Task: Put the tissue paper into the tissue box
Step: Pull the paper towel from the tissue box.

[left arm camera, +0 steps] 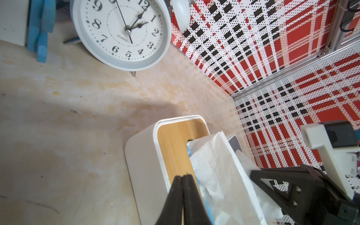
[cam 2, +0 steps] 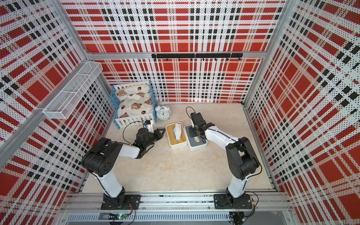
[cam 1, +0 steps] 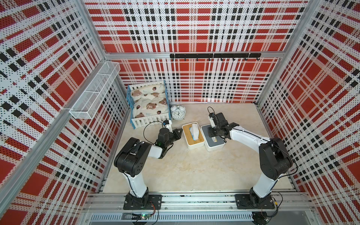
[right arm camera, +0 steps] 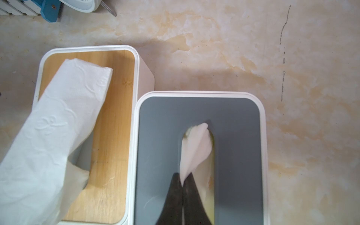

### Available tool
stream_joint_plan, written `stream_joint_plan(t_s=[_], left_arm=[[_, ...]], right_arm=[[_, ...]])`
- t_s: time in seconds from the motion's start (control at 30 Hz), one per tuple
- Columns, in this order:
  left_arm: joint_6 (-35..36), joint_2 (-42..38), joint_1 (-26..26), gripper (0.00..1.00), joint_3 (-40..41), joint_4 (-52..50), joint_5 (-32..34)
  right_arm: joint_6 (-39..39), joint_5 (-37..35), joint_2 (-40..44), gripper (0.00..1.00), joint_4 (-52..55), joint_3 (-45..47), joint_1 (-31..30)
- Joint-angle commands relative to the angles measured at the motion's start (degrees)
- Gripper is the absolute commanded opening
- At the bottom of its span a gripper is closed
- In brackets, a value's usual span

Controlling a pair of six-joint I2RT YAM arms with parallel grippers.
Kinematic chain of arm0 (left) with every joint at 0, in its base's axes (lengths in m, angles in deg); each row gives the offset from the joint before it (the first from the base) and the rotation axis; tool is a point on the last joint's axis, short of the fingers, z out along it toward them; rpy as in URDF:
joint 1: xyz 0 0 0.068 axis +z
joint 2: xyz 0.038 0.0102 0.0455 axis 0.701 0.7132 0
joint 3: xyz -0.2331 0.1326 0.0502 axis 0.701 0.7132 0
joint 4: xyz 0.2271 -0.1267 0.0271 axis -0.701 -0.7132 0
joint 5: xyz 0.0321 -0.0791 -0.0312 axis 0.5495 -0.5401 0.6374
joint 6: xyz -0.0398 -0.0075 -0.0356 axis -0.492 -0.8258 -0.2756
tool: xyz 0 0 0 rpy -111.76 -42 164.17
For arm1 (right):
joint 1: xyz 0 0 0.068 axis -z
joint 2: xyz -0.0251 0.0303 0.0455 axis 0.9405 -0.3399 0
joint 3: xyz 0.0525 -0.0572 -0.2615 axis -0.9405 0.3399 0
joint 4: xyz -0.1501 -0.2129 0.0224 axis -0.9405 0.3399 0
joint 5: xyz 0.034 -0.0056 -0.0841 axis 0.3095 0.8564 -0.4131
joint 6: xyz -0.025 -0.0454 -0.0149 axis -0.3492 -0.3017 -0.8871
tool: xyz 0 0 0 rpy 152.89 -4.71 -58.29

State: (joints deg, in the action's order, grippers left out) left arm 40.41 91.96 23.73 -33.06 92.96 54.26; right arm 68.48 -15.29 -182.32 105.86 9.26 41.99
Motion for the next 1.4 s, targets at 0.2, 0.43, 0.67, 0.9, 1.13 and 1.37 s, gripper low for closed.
stream_joint_plan(t_s=[0.2, 0.43, 0.67, 0.9, 1.13, 1.37], left_arm=[[-0.1, 1.2, -0.5, 0.09, -1.8, 1.2, -1.2], [0.0, 1.4, -0.8, 0.09, -2.2, 1.2, -1.5], [0.0, 1.7, -1.2, 0.09, -2.4, 1.2, -1.5], [0.0, 1.7, -1.4, 0.09, -2.6, 1.2, -1.5], [0.0, 1.8, -1.4, 0.09, -2.5, 1.2, -1.5], [-0.1, 1.8, -1.5, 0.09, -2.6, 1.2, -1.6]], right_arm=[[3.1, -1.3, 3.3, 0.0, -7.5, 2.0, -0.3], [5.1, -0.3, 3.5, 0.0, -11.1, 3.5, -0.4], [6.1, -0.6, 4.0, 0.0, -13.3, 4.9, -0.4], [7.2, -1.6, 5.5, 0.0, -17.2, 7.5, -0.8], [7.2, -3.0, 5.4, 0.0, -18.5, 7.7, -2.3], [7.4, -3.3, 1.9, 0.0, -15.4, 4.4, -2.3]])
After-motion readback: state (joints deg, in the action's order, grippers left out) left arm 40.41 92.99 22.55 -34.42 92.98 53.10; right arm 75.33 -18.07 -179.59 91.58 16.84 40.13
